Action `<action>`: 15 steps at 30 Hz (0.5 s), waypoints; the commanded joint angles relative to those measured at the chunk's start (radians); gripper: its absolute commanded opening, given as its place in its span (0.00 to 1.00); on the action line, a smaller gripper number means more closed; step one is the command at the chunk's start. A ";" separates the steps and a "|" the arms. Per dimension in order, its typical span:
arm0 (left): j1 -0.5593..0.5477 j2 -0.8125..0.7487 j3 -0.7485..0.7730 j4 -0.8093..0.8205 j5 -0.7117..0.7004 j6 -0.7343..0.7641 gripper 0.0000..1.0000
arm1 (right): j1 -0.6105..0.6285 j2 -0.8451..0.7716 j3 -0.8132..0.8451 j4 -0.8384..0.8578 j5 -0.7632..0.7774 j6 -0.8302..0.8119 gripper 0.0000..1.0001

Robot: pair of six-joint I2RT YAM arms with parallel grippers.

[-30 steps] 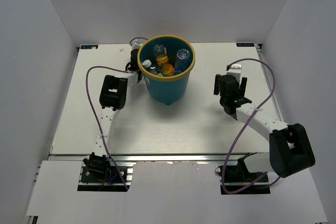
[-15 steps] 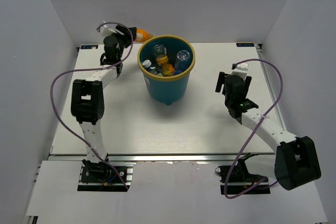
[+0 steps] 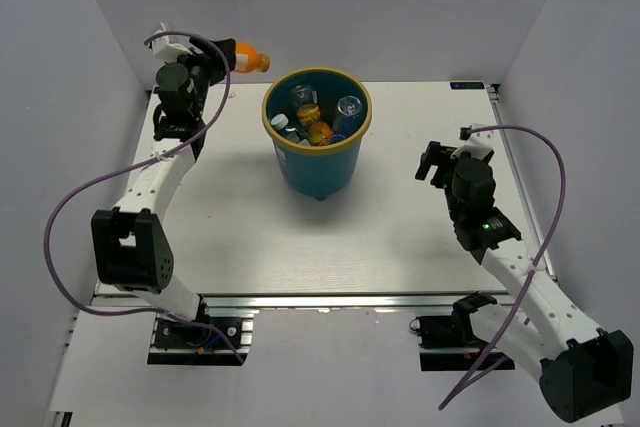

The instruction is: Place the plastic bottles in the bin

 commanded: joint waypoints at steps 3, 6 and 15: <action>-0.044 -0.189 -0.041 0.007 0.210 0.036 0.00 | -0.003 -0.080 -0.034 -0.030 -0.141 -0.005 0.88; -0.111 -0.251 -0.075 -0.012 0.167 0.096 0.00 | -0.003 -0.090 -0.031 -0.059 -0.147 -0.006 0.88; -0.265 -0.219 -0.099 -0.150 0.211 0.166 0.08 | -0.003 -0.069 -0.004 -0.063 -0.150 0.012 0.89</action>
